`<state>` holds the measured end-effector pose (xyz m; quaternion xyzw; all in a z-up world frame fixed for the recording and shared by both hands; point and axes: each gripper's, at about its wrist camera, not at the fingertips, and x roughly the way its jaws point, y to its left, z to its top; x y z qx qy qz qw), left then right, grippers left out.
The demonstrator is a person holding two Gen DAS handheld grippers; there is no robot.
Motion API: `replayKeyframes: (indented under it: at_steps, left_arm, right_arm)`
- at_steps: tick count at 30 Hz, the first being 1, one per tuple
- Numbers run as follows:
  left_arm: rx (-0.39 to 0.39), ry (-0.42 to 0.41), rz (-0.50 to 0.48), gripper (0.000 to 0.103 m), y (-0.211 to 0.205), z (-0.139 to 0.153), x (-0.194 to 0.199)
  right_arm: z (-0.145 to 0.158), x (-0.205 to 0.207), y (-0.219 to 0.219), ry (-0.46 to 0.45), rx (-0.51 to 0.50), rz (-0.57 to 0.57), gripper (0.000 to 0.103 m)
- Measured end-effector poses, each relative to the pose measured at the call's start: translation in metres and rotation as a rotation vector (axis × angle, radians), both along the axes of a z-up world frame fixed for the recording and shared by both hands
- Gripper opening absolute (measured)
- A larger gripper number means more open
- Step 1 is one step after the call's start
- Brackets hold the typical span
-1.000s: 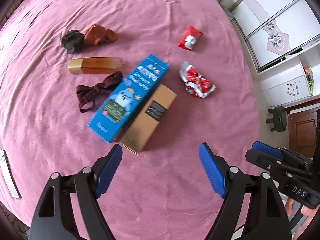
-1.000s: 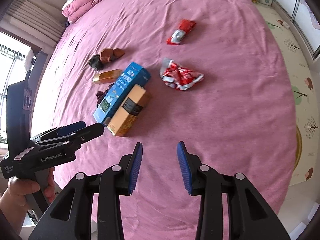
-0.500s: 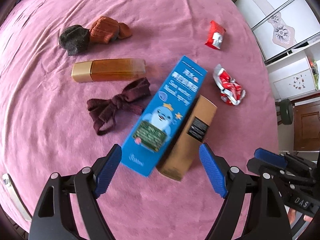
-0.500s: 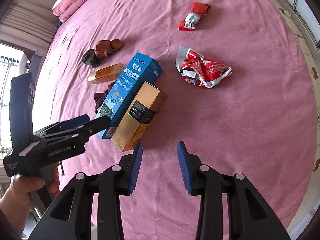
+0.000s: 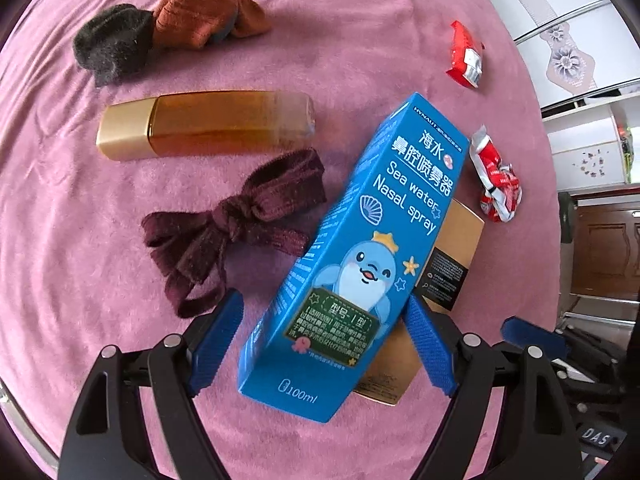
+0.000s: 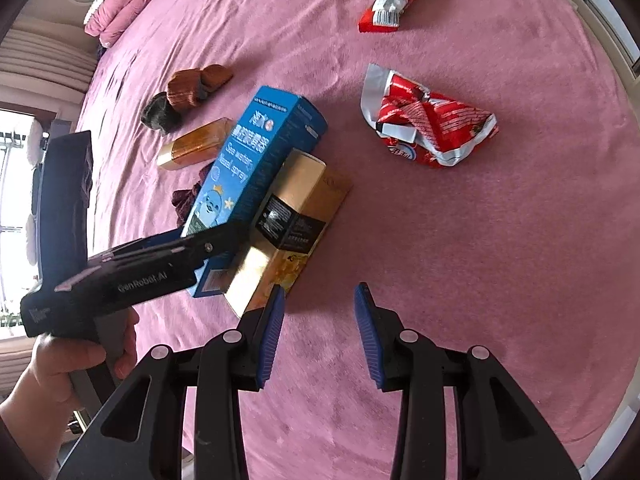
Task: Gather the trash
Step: 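Grasp the blue nasal-spray box with the left gripper while the right gripper grasps the gold L'Oreal box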
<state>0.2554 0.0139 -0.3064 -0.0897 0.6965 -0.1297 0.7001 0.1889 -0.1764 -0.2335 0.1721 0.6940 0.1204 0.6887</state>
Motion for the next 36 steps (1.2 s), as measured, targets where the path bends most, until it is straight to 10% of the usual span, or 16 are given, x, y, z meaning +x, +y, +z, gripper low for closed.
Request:
replayKeyframes:
  at_steps: [36]
  left_arm:
    - [0.027, -0.005, 0.007, 0.062, 0.057, -0.011, -0.005]
  right_arm:
    - [-0.048, 0.055, 0.056, 0.123, 0.036, -0.120, 0.053]
